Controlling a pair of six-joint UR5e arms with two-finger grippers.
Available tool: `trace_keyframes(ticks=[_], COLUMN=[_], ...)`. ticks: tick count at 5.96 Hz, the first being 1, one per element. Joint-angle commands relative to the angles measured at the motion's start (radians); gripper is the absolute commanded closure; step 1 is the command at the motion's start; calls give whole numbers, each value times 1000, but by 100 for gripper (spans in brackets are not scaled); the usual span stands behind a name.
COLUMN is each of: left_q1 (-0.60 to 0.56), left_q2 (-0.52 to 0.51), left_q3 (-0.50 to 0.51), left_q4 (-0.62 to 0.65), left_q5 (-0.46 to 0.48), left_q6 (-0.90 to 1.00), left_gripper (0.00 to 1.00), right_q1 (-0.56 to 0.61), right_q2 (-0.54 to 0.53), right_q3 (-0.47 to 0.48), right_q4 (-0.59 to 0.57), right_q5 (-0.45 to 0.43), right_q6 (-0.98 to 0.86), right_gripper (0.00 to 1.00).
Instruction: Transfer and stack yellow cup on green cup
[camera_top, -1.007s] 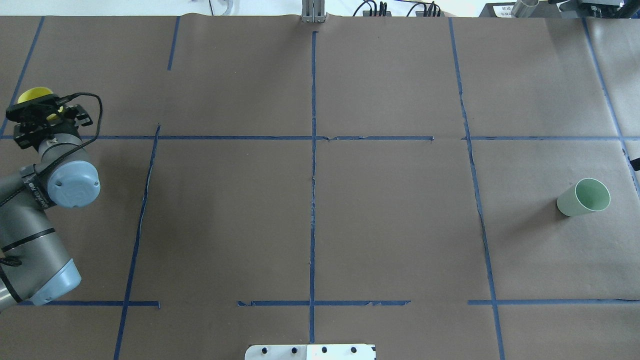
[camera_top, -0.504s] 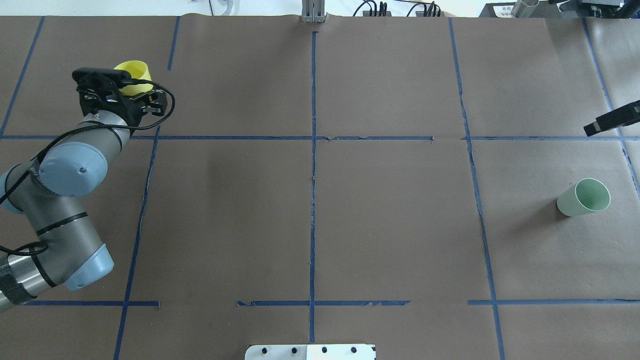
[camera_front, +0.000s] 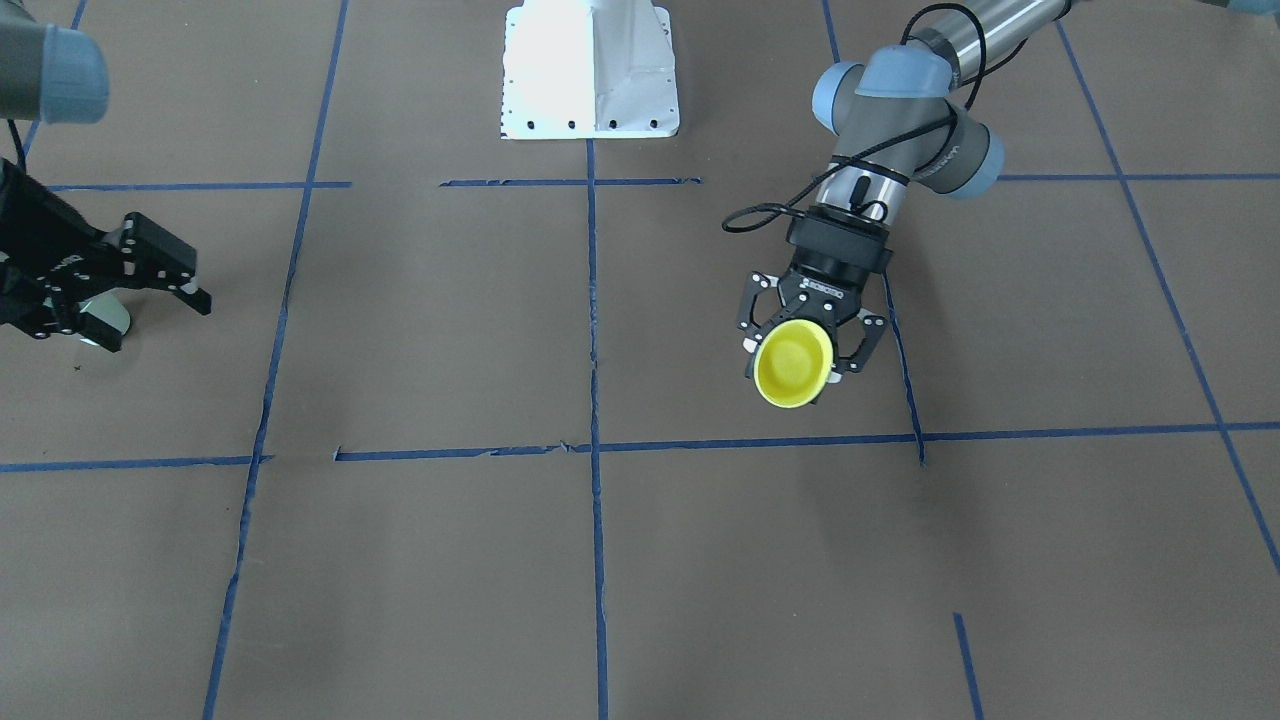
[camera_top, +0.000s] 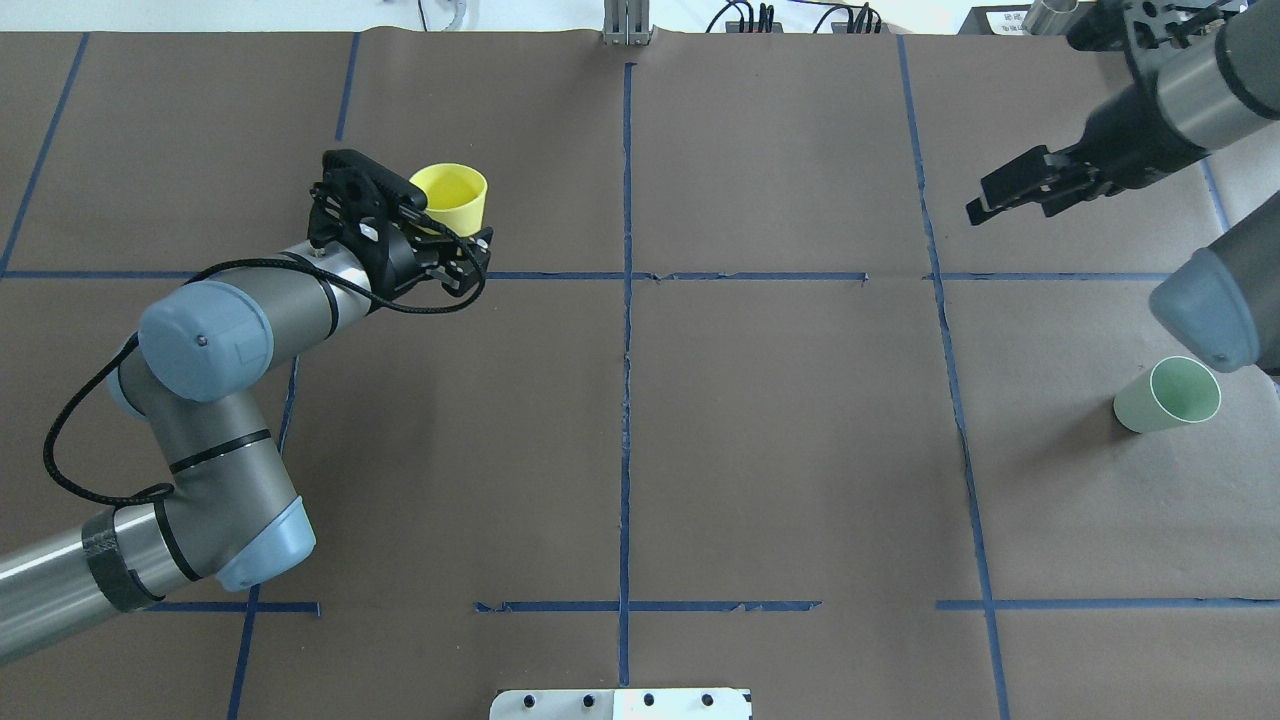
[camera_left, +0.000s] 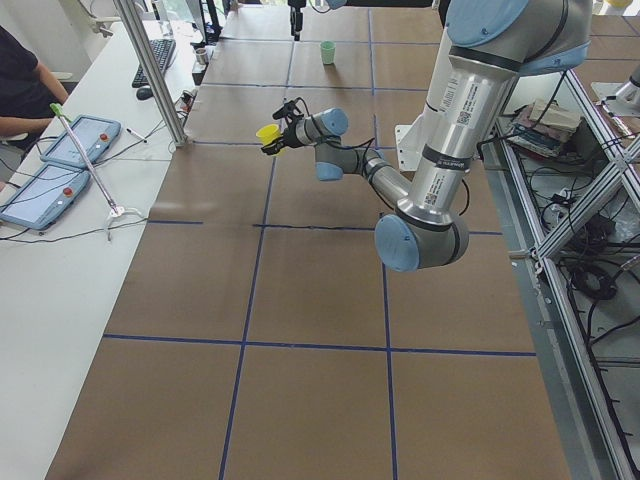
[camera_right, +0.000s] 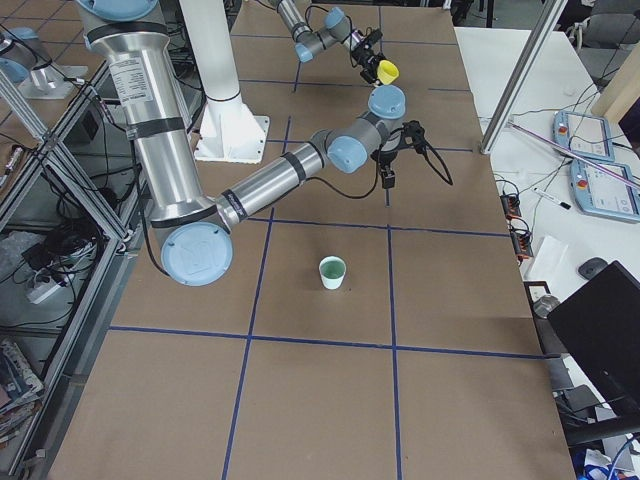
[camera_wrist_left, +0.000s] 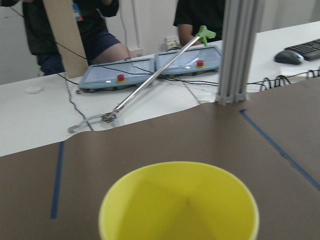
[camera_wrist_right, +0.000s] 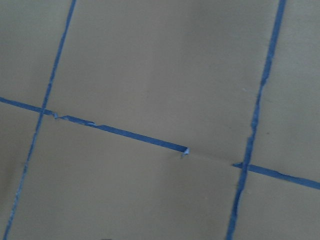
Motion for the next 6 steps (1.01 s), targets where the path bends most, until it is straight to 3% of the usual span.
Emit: trace_keyframes(ticks=[1,5,6], left_q1=[91,192,195], left_q2=[-30,-73,-77], left_q3=[7,7,-1], left_q4=[-70,-75,-79], left_q5=[-91,-79,-37], left_q6=[188,232,231], left_gripper=[92,94,94], right_q1=[-99,-222,-274], right_q2=[122,211,211], right_q3=[-21,-1,19], right_q4=[-10,2,2], right_q5=[-62,-62,-65], right_q6=[134,351,360], right_gripper=[0,0,0])
